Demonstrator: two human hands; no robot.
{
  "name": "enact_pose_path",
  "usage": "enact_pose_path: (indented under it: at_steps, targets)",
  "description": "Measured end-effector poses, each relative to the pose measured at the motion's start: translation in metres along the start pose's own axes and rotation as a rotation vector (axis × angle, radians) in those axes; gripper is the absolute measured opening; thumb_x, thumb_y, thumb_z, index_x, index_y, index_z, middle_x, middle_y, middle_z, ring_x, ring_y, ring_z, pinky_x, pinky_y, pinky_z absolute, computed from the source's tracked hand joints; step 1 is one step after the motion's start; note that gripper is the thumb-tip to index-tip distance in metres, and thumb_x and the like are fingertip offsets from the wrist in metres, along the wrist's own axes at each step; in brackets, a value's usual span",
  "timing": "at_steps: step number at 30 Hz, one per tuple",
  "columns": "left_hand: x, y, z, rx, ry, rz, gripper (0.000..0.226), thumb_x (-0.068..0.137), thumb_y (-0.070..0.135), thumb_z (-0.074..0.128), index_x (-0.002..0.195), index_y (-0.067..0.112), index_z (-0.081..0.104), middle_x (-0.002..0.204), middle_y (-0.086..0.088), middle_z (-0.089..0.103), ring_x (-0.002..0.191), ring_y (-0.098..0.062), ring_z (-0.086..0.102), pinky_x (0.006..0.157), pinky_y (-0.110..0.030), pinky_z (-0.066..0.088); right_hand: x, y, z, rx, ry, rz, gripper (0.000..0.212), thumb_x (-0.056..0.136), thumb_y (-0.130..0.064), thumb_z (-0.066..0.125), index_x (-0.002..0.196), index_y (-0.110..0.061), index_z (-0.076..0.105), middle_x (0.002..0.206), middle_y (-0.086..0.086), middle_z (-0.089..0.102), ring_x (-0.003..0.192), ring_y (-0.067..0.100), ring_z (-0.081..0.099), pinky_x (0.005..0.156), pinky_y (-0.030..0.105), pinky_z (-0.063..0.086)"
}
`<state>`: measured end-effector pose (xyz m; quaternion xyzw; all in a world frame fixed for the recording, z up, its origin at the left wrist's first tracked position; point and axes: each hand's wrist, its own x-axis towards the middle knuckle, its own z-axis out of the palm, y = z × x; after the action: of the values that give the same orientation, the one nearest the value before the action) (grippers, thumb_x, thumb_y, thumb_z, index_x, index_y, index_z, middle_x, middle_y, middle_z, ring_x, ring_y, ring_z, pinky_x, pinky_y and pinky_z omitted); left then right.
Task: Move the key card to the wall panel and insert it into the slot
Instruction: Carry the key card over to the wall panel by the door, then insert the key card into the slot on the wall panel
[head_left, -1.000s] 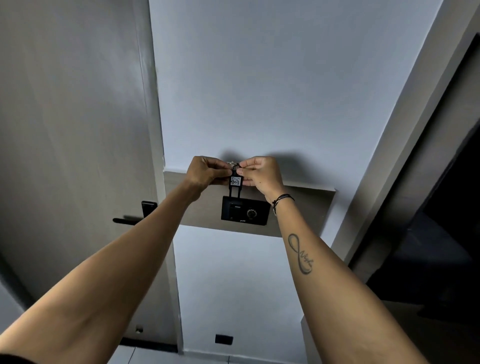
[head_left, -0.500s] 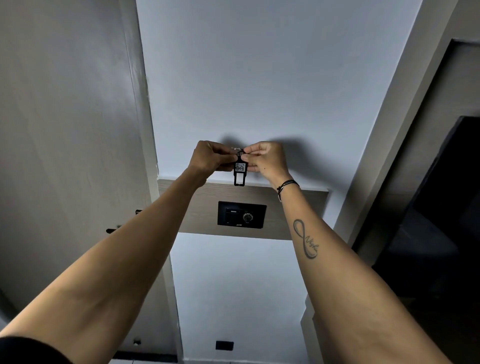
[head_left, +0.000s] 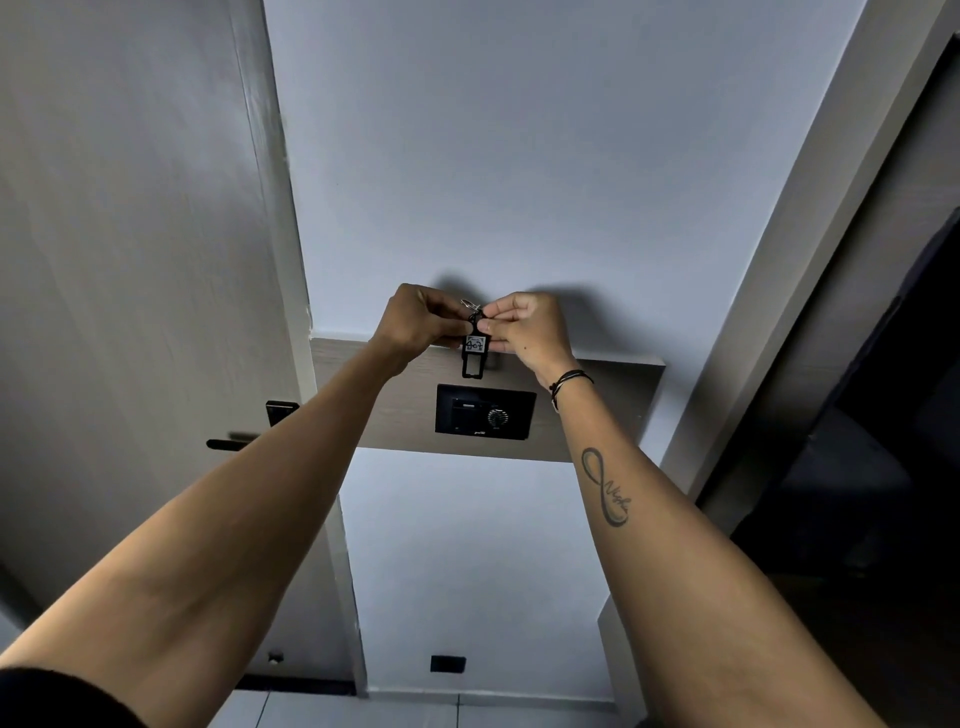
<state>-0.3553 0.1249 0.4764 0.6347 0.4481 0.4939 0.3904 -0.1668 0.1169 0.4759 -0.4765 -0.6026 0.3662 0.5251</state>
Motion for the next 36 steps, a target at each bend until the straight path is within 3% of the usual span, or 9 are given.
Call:
enact_pose_path:
  at_steps: [4,9,11,15,19,22,27,31,36]
  targets:
    - [0.0,-0.018,0.0,0.039,0.01,-0.03,0.02,0.076,-0.006,0.087,0.083,0.012,0.082,0.088,-0.017,0.079,0.085,-0.029,0.073,0.098,-0.053,0.063,-0.001,0.019,0.005,-0.01,-0.021,0.015,0.018,0.085,0.004,0.082,0.1,-0.002,0.074,0.092,0.015,0.073,0.083,0.023,0.07,0.075,0.036,0.064]
    - [-0.004,-0.035,0.003,0.075,0.02,-0.053,0.02,0.075,-0.004,0.089,0.085,0.011,0.083,0.087,-0.016,0.08,0.081,-0.025,0.074,0.097,-0.053,0.063,-0.006,0.039,0.01,-0.021,-0.02,0.025,0.019,0.084,0.003,0.083,0.101,-0.001,0.075,0.089,0.008,0.074,0.08,0.019,0.072,0.077,0.04,0.067]
    - [-0.006,-0.04,0.004,0.074,0.025,-0.054,0.018,0.075,-0.004,0.088,0.087,0.008,0.083,0.093,-0.024,0.08,0.081,-0.025,0.073,0.097,-0.051,0.064,-0.007,0.043,0.011,-0.011,-0.014,0.025,0.018,0.083,0.003,0.084,0.099,-0.002,0.076,0.09,0.006,0.074,0.078,0.018,0.073,0.077,0.04,0.067]
    - [-0.008,-0.046,0.005,0.025,0.029,-0.047,0.024,0.077,-0.008,0.086,0.1,-0.009,0.079,0.103,-0.032,0.078,0.085,-0.028,0.072,0.087,-0.039,0.064,-0.011,0.047,0.011,-0.004,0.001,-0.003,0.017,0.082,0.001,0.085,0.096,-0.004,0.077,0.093,0.007,0.076,0.082,0.018,0.075,0.073,0.037,0.067]
    - [-0.01,-0.049,0.005,-0.023,-0.006,-0.041,0.025,0.079,-0.011,0.082,0.103,-0.013,0.076,0.097,-0.023,0.076,0.08,-0.025,0.072,0.075,-0.032,0.067,-0.014,0.05,0.01,-0.027,0.018,-0.057,0.018,0.081,0.002,0.086,0.096,0.002,0.078,0.111,0.011,0.078,0.092,0.024,0.078,0.074,0.044,0.069]
    - [-0.01,-0.049,0.004,-0.041,-0.03,-0.059,0.024,0.081,-0.012,0.08,0.105,-0.013,0.076,0.089,-0.017,0.076,0.066,-0.014,0.073,0.069,-0.027,0.067,-0.015,0.052,0.01,-0.067,0.011,-0.111,0.021,0.08,0.002,0.086,0.099,0.004,0.078,0.125,0.009,0.077,0.101,0.025,0.08,0.071,0.041,0.069]
    - [-0.01,-0.051,0.001,-0.04,-0.04,-0.074,0.023,0.08,-0.012,0.081,0.103,-0.013,0.076,0.08,-0.011,0.075,0.063,-0.013,0.072,0.067,-0.026,0.066,-0.014,0.059,0.011,-0.101,0.023,-0.15,0.016,0.079,-0.001,0.088,0.091,-0.002,0.079,0.1,0.012,0.082,0.087,0.03,0.081,0.07,0.05,0.069]
    - [-0.012,-0.052,0.001,-0.018,-0.031,-0.048,0.022,0.081,-0.012,0.081,0.102,-0.014,0.076,0.088,-0.018,0.076,0.071,-0.021,0.071,0.067,-0.026,0.066,-0.014,0.063,0.016,-0.147,0.053,-0.162,0.017,0.077,-0.001,0.089,0.091,-0.003,0.078,0.095,0.013,0.081,0.084,0.032,0.081,0.074,0.054,0.068]
    - [-0.015,-0.055,0.005,0.042,0.019,0.006,0.019,0.081,-0.007,0.084,0.099,-0.009,0.079,0.085,-0.01,0.079,0.069,-0.013,0.075,0.067,-0.024,0.064,-0.015,0.063,0.018,-0.222,0.083,-0.197,0.016,0.078,-0.004,0.088,0.088,-0.01,0.077,0.09,0.003,0.081,0.085,0.019,0.08,0.08,0.044,0.068]
